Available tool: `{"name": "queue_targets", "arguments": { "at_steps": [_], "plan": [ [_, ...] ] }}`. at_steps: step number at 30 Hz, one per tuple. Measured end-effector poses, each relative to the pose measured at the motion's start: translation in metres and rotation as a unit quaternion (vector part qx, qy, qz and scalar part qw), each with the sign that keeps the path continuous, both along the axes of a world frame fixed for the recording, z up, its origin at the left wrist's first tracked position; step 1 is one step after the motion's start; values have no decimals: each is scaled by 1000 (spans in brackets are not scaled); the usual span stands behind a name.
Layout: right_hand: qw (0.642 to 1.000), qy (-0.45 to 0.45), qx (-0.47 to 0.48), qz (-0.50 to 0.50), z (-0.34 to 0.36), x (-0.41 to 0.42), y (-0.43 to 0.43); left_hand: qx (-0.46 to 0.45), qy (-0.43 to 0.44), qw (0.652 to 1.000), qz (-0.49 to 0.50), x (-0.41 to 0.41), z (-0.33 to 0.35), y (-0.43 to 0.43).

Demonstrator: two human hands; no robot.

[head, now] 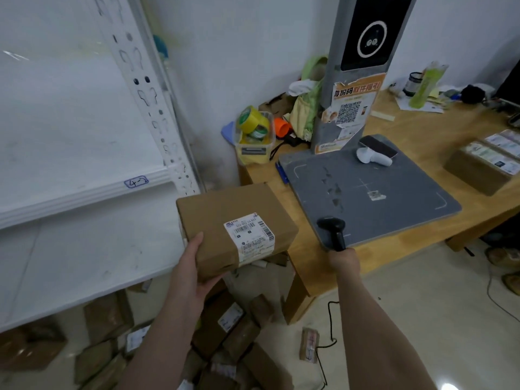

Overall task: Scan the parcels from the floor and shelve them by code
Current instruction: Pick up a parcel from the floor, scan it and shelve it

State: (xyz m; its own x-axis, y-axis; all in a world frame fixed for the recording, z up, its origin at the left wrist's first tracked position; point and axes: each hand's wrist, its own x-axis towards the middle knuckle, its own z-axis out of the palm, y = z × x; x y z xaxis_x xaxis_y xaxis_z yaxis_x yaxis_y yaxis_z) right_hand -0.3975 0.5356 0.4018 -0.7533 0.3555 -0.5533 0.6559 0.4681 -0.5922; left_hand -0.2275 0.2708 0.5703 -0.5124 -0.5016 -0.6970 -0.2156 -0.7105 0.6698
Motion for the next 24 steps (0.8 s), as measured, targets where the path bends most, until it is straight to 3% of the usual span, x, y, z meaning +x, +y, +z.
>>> {"name": "queue_targets", "arguments": {
  "at_steps": [6, 14, 20, 24],
  "plan": [
    [998, 2, -63, 0, 10, 2, -7, -19, 4, 1000, 7, -1, -1, -6],
    [962, 169, -214, -23, 73, 63, -45, -18, 35, 999, 32, 5, 4, -6],
    [913, 272, -293, 87, 149, 122, -74, -24, 70, 993, 93, 21, 13, -12],
    [893, 264, -326, 165, 186, 151, -90, -30, 118, 984, 126, 37, 26, -21]
  ]
}}
